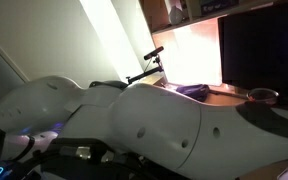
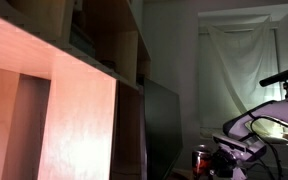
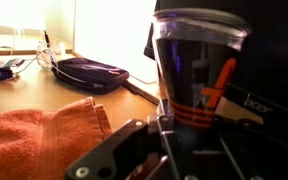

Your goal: Pick up the can and place it upright on the table

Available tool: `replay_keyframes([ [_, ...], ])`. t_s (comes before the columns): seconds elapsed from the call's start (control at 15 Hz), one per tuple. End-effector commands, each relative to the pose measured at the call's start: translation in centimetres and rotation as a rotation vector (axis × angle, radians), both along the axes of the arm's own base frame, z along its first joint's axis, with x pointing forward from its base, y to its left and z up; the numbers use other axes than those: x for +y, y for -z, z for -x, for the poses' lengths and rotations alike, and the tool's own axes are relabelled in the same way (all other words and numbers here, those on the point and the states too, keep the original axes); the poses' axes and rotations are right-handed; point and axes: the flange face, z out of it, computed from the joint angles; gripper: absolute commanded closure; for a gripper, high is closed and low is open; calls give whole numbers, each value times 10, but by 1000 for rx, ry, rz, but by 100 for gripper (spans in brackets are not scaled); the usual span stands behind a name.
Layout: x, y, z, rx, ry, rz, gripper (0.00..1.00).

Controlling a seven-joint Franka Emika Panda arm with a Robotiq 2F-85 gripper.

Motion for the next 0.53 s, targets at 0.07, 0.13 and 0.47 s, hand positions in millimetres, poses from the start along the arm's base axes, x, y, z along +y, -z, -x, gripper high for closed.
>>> replay_keyframes([
  [0.07,2,-1,1,-18,-7,-17,94],
  [0.13,2,-1,1,-15,-6,-18,94],
  [0.47,3,2,1,-6,-8,-8,94],
])
